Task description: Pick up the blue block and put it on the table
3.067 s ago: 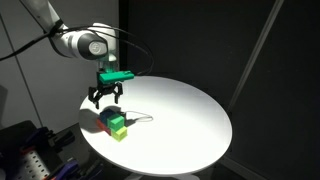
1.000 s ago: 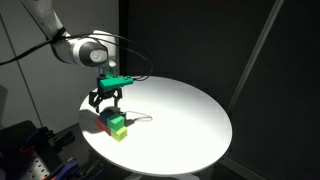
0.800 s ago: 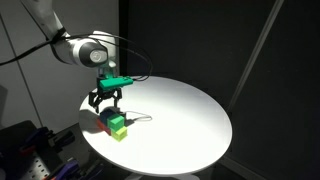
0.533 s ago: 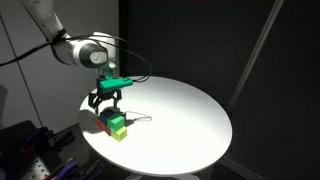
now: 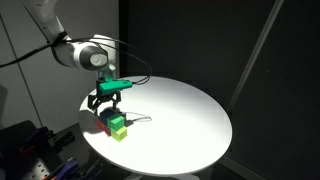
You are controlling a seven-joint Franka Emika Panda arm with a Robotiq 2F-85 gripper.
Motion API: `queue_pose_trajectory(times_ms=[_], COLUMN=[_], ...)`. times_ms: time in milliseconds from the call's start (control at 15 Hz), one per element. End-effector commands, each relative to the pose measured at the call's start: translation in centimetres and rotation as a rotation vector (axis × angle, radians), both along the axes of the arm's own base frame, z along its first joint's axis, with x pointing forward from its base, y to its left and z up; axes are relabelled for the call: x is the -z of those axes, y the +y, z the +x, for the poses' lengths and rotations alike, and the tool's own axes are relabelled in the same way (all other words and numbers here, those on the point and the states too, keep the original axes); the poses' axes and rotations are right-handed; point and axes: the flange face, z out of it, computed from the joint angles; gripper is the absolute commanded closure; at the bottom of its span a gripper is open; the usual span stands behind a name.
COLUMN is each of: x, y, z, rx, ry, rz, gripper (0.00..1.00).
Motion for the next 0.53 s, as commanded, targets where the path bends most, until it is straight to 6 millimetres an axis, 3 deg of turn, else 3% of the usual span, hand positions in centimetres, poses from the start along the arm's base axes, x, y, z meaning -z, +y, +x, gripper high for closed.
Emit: queue_pose_trajectory(times_ms=[0,333,467], x=[0.25,0.46,0.05], y=[-0.27,-0.17,-0.07], z=[0.10,0.23,0.26], rx=[-0.002,0.008,0.016], ry=[-0.019,-0.008,-0.007], rz=[-0.012,-0.016,-0.018], gripper=[0.21,0.60,0.66])
